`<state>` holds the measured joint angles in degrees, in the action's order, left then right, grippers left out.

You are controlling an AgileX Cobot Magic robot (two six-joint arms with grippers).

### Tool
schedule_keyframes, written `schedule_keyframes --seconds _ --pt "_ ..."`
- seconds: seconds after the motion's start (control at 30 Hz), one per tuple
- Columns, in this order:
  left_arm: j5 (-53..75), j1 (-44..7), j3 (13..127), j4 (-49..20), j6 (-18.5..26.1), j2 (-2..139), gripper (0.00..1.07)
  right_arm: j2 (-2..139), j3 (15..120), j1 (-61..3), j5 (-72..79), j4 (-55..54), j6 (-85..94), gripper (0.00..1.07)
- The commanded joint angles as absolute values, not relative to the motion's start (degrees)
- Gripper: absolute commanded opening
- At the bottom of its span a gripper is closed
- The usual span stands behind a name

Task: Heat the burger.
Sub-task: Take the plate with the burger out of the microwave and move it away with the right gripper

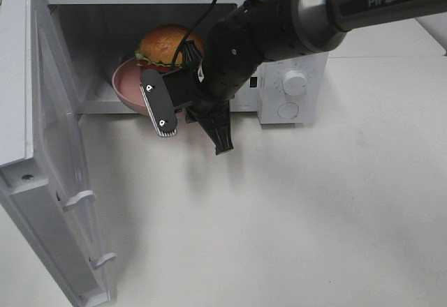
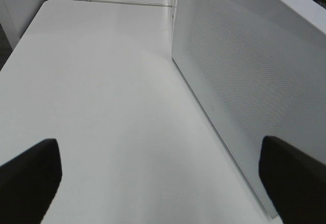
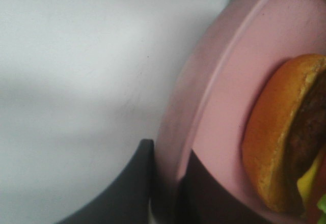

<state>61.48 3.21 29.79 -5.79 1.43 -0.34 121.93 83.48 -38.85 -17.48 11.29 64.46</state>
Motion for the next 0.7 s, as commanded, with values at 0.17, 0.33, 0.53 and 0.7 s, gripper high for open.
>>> schedule_keyframes --seconds 0.17,0.33,0.53,0.7 --pt "61.48 3.38 29.74 -5.79 1.38 -1.32 0.98 114.59 73.05 -38.96 -4.53 11.69 63.54 0.0" --pt "61.48 3.38 29.74 -5.79 1.38 -1.32 0.98 110.87 66.52 -38.96 0.86 12.2 63.54 0.0" --pt "61.48 3.38 29.74 -5.79 1.38 -1.32 0.98 107.54 60.79 -38.96 4.07 13.75 63.25 0.0" --pt "61.48 3.38 29.74 -5.79 1.38 -1.32 0.98 103.3 54.83 -38.96 5.73 14.32 63.25 0.0"
